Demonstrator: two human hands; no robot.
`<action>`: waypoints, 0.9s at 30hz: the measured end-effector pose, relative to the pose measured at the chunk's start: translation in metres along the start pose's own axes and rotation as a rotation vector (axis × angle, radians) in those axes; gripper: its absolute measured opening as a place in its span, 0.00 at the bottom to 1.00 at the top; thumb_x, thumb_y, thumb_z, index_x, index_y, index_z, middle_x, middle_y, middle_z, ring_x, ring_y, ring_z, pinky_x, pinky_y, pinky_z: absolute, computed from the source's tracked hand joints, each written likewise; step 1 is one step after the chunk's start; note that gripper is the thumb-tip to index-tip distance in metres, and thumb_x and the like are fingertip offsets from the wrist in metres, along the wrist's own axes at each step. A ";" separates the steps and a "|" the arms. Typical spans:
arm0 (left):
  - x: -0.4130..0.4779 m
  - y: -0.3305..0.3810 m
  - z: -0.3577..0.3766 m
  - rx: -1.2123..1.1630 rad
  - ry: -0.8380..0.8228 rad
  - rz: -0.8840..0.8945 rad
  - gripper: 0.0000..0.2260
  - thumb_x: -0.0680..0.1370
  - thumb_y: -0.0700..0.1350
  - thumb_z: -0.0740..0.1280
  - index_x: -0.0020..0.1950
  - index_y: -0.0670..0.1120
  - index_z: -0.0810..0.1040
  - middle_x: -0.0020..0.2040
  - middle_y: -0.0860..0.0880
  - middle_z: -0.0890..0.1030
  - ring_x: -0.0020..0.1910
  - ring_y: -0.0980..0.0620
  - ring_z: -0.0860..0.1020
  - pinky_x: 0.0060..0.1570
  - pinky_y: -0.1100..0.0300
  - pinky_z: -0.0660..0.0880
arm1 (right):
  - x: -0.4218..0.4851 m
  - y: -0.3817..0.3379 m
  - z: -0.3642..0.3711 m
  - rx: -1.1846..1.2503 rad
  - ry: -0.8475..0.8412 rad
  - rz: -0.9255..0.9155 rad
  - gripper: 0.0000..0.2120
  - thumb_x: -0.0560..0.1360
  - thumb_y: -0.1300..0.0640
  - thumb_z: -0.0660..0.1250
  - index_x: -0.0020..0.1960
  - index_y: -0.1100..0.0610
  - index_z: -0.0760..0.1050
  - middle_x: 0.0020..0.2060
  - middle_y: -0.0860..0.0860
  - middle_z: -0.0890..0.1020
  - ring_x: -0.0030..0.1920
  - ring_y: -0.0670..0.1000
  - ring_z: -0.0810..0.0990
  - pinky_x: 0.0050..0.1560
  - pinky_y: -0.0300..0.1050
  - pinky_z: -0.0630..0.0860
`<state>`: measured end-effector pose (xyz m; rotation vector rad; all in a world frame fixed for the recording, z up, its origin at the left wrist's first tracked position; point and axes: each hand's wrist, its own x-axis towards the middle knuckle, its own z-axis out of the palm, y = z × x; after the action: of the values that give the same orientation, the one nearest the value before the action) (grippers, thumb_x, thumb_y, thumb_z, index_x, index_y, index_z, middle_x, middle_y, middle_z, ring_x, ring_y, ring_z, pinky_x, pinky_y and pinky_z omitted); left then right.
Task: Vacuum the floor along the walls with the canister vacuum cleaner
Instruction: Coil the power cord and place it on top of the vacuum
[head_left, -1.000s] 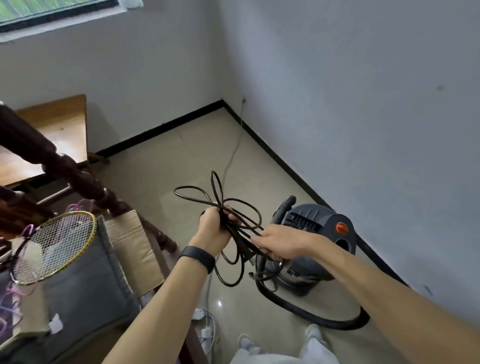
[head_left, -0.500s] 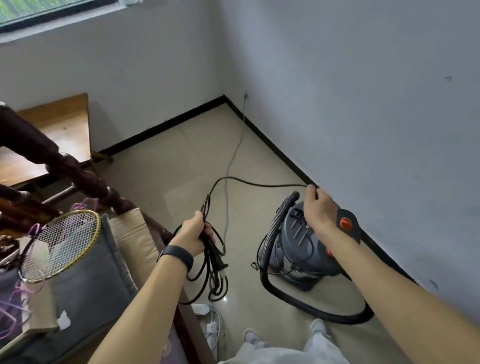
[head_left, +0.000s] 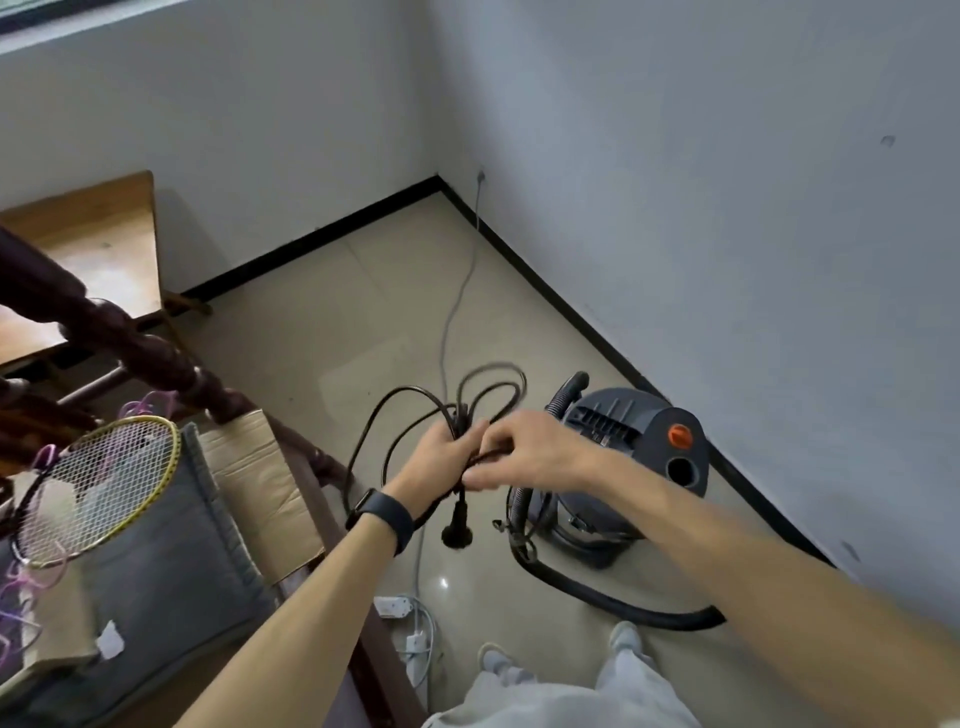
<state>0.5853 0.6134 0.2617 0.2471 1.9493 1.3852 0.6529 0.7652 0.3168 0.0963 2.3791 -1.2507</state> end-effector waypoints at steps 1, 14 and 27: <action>-0.002 -0.001 0.001 -0.014 -0.042 -0.032 0.13 0.82 0.47 0.64 0.42 0.40 0.76 0.30 0.45 0.75 0.27 0.48 0.73 0.28 0.56 0.71 | 0.001 0.004 -0.010 0.100 0.069 -0.006 0.09 0.72 0.51 0.79 0.48 0.54 0.82 0.33 0.44 0.82 0.34 0.40 0.78 0.38 0.35 0.72; -0.006 0.032 -0.072 -0.352 -0.142 -0.298 0.17 0.75 0.60 0.68 0.37 0.49 0.71 0.26 0.55 0.56 0.20 0.57 0.52 0.26 0.61 0.50 | -0.013 0.134 -0.037 0.561 0.377 0.223 0.28 0.75 0.40 0.72 0.30 0.60 0.71 0.27 0.54 0.68 0.30 0.51 0.67 0.39 0.47 0.67; 0.014 0.056 -0.088 -1.306 0.205 -0.062 0.08 0.82 0.45 0.62 0.48 0.41 0.71 0.30 0.54 0.67 0.23 0.59 0.63 0.28 0.69 0.68 | -0.001 0.142 0.048 0.147 0.219 0.417 0.21 0.85 0.37 0.46 0.47 0.48 0.70 0.50 0.52 0.82 0.53 0.57 0.78 0.56 0.53 0.70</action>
<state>0.5047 0.5777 0.3194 -0.5772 0.8234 2.3563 0.7077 0.8103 0.1853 0.7687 2.2742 -1.2533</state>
